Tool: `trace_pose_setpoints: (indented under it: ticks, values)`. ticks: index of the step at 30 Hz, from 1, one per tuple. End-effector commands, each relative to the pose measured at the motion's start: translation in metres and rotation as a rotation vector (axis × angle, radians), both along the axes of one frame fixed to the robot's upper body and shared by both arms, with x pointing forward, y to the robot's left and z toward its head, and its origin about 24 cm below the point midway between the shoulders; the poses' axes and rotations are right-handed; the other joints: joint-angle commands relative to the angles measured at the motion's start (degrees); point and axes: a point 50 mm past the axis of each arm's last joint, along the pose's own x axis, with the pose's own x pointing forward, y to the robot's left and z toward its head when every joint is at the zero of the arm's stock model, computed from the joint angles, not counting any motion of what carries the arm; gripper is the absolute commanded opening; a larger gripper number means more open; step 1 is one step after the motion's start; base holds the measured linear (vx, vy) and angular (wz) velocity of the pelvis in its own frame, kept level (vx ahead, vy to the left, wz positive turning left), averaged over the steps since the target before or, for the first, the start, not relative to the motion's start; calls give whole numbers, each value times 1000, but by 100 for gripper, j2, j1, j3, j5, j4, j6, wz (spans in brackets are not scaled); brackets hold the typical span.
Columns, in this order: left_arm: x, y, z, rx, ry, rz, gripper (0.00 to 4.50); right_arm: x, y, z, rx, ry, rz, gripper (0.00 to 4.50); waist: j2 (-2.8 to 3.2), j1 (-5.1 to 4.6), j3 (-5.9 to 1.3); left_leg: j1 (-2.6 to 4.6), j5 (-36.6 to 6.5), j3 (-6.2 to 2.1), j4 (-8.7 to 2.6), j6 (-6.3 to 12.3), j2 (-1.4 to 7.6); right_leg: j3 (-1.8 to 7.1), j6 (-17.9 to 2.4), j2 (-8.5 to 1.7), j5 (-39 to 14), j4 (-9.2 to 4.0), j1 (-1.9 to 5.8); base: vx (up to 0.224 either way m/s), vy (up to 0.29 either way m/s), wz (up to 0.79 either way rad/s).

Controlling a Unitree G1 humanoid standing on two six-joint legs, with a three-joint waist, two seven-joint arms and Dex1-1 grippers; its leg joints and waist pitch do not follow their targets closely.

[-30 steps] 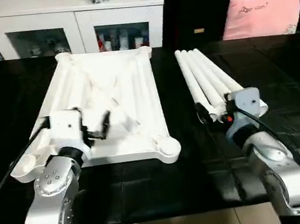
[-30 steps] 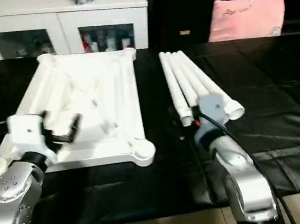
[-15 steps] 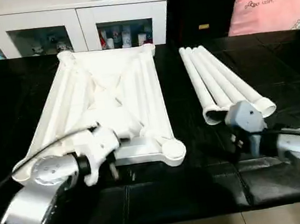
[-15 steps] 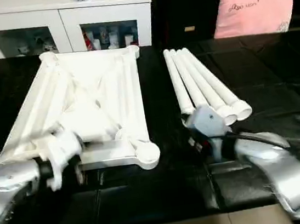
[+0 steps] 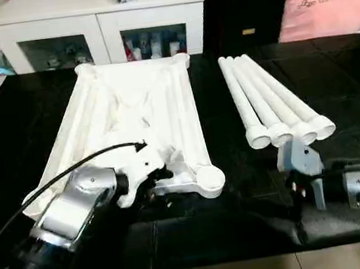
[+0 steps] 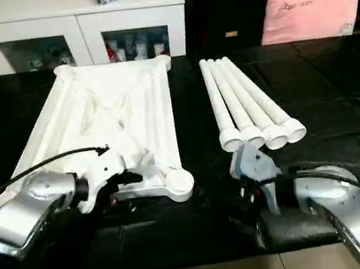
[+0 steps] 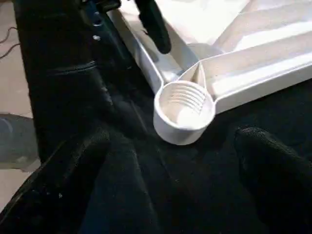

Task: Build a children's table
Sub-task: Move to table, then move table base

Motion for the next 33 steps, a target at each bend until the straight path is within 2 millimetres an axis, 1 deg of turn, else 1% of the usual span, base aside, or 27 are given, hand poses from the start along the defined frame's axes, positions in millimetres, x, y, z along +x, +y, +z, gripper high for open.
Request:
trace_pose_setpoints:
  ticks: [1, 3, 5, 6, 7, 8, 9, 12, 13, 14, 16, 19, 20, 23, 25, 27, 28, 31, 33]
  values:
    - [5, -2, 0, 28, 2, -8, 285, -2, 0, 4, -13, 4, 28, 450, 37, 28, -326, 129, -814, -113, -373, 298, 318, 240, -1392, -460, 218, -397, 194, 0, 0, 0]
    - [8, -4, -1, 34, 2, 0, 273, -3, 0, 3, -24, 9, 31, 450, 15, 25, -328, 124, -841, -112, -377, 277, 324, 241, -1415, -467, 218, -400, 208, 0, 0, 0]
    - [11, -5, -3, 50, 3, 6, 254, -4, 0, 1, -32, 14, 34, 450, 14, 28, -326, 121, -822, -107, -373, 299, 320, 241, -1420, -467, 220, -401, 203, 0, 0, 0]
    - [12, -5, -4, 54, 3, 7, 242, -4, 0, 1, -34, 15, 35, 450, 16, 37, -332, 124, -832, -108, -368, 300, 319, 242, -1406, -472, 176, -402, 206, 0, 0, 0]
    - [13, -5, -5, 62, 4, 11, 234, -5, 0, 0, -39, 17, 40, 450, 51, 36, -333, 121, -835, -115, -371, 293, 323, 242, -1405, -477, 165, -400, 204, 0, 0, 0]
    - [13, -4, -5, 67, 5, 14, 230, -6, 1, 0, -43, 19, 43, 450, 35, 31, -327, 121, -882, -111, -375, 283, 325, 240, -1401, -474, 118, -413, 201, 0, 0, 0]
    - [14, -4, -6, 74, 14, 13, 222, -6, 0, -1, -50, 21, 42, 450, 33, 32, -334, 120, -875, -113, -373, 280, 324, 241, -1406, -475, 136, -408, 209, 0, 0, 0]
    - [14, -4, -7, 82, 21, 15, 184, -7, -1, -1, -54, 21, 40, 450, 45, 31, -335, 123, -849, -116, -375, 291, 332, 238, -1430, -474, 219, -402, 205, 0, 0, 0]
    - [15, -3, -7, 84, 21, 20, 184, -7, 0, -1, -54, 21, 40, 450, 42, 31, -338, 123, -851, -115, -371, 291, 332, 238, -1437, -478, 223, -403, 208, 0, 0, 0]
    - [15, -3, -8, 87, 21, 25, 176, -7, 0, -1, -55, 20, 41, 450, 51, 31, -335, 122, -865, -117, -376, 288, 334, 234, -1446, -475, 209, -401, 207, 0, 0, 0]
    - [16, -3, -8, 88, 21, 29, 145, -8, 0, -1, -54, 21, 42, 450, 50, 31, -334, 124, -896, -117, -377, 284, 334, 236, -1442, -477, 171, -404, 208, 0, 0, 0]
    - [17, -3, -9, 87, 22, 34, 133, -8, 1, -2, -55, 20, 45, 450, 46, 30, -334, 122, -870, -119, -378, 291, 338, 236, -1452, -478, 203, -403, 205, 0, 0, 0]
    - [16, -3, -9, 85, 26, 40, 107, -7, 1, -3, -55, 15, 44, 450, 46, 32, -334, 126, -881, -118, -378, 288, 340, 236, -1458, -481, 200, -404, 203, 0, 0, 0]
    - [15, -1, -11, 98, 45, 42, 87, -6, 2, -3, -51, 8, 40, 450, 49, 36, -328, 127, -934, -116, -383, 268, 336, 239, -1456, -485, 105, -414, 201, 0, 0, 0]
    - [14, -1, -12, 104, 52, 46, 65, -6, 3, -3, -51, 6, 40, 450, 48, 33, -329, 124, -926, -116, -384, 261, 337, 241, -1443, -484, 90, -414, 205, 0, 0, 0]
    - [13, 0, -13, 104, 62, 62, 56, -5, 2, -2, -52, 0, 38, 450, 63, 27, -333, 111, -885, -126, -387, 265, 336, 236, -1445, -485, 162, -400, 216, 0, 0, 0]
    - [13, 0, -13, 101, 64, 68, 49, -5, 2, -2, -52, -2, 35, 450, 56, 6, -335, 94, -834, -129, -387, 272, 332, 230, -1445, -482, 258, -392, 232, 0, 0, 0]
    - [13, -6, -11, 39, 75, 124, 32, -2, 1, -2, -56, -28, 5, 450, 70, 6, -344, 111, -804, -111, -361, 307, 326, 234, -1507, -489, 369, -390, 222, 0, 0, 0]
    - [13, -9, -10, 13, 78, 145, 26, 0, 0, -2, -56, -43, -13, 450, 62, -1, -342, 100, -768, -109, -363, 325, 329, 231, -1526, -484, 392, -391, 228, 0, 0, 0]
